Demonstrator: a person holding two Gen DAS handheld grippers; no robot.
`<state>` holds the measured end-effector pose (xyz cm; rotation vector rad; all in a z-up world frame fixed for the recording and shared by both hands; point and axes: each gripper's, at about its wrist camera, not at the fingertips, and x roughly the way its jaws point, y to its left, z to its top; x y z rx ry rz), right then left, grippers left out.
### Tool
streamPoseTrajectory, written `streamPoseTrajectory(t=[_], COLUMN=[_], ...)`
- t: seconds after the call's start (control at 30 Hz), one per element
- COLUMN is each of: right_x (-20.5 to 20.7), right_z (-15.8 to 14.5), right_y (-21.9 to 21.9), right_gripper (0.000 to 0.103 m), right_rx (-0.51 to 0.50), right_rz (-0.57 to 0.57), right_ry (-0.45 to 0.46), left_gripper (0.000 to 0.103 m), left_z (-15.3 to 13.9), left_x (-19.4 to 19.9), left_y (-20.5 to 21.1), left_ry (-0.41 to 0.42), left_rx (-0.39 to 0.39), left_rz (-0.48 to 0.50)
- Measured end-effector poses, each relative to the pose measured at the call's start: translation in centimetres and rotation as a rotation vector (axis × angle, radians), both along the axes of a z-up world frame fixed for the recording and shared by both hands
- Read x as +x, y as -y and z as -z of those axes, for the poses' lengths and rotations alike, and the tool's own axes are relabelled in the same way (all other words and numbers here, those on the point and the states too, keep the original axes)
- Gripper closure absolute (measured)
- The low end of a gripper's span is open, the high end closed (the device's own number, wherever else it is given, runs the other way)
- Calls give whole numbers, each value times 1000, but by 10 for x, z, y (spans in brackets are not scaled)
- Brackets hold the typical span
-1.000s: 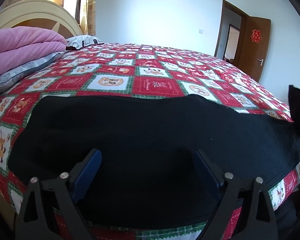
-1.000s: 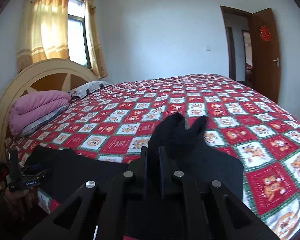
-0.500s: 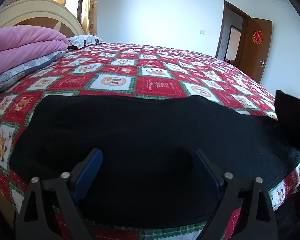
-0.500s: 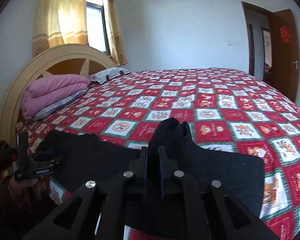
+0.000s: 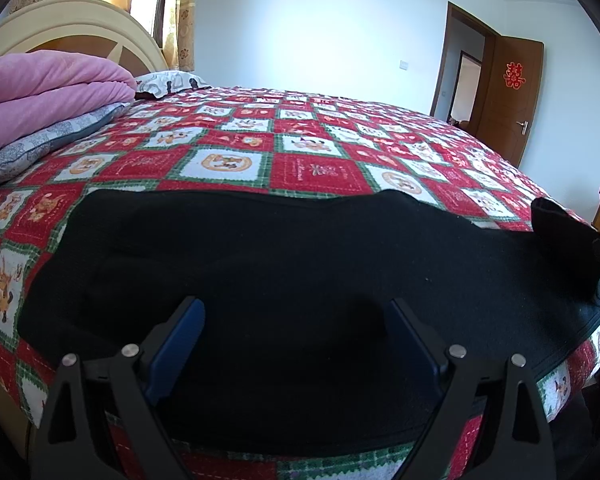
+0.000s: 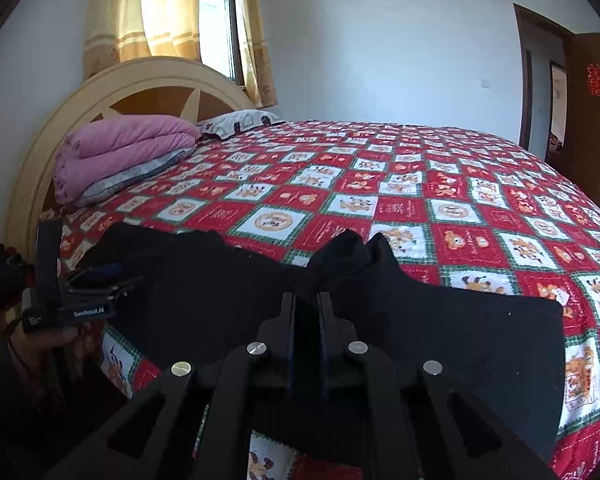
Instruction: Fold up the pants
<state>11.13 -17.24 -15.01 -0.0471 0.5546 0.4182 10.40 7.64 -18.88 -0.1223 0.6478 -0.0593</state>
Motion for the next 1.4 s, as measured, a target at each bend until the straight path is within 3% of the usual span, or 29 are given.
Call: streamPoseTrajectory(t=[0.3,0.97,1.1,1.17,1.3,1.4], right_x=[-2,-6,-6,-6,-5,7], right_z=[13,59,57,50,14,-11], right_y=[-22,-74,-70,-62,-13,40], right_gripper=[93,92,84,68,66,66], right_rx=[-45,-316,-305,-278,-169,-83], right_rz=[-51,-156,-176,-165,-90,53], right_ry=[-19,-24,-23,-43,-35,-31], left_gripper=[7,3,3,3,3,3], left_z=[0,0,0,-5,-35,-59], left_x=[0,1,0,-1,-7,-9], left_y=[1,6,6,7,22,53], left_ry=[2,3,4,6,66,115], left_rx=[-4,15,9,-7,-38,-46], left_rz=[3,7,5,-9,21,134])
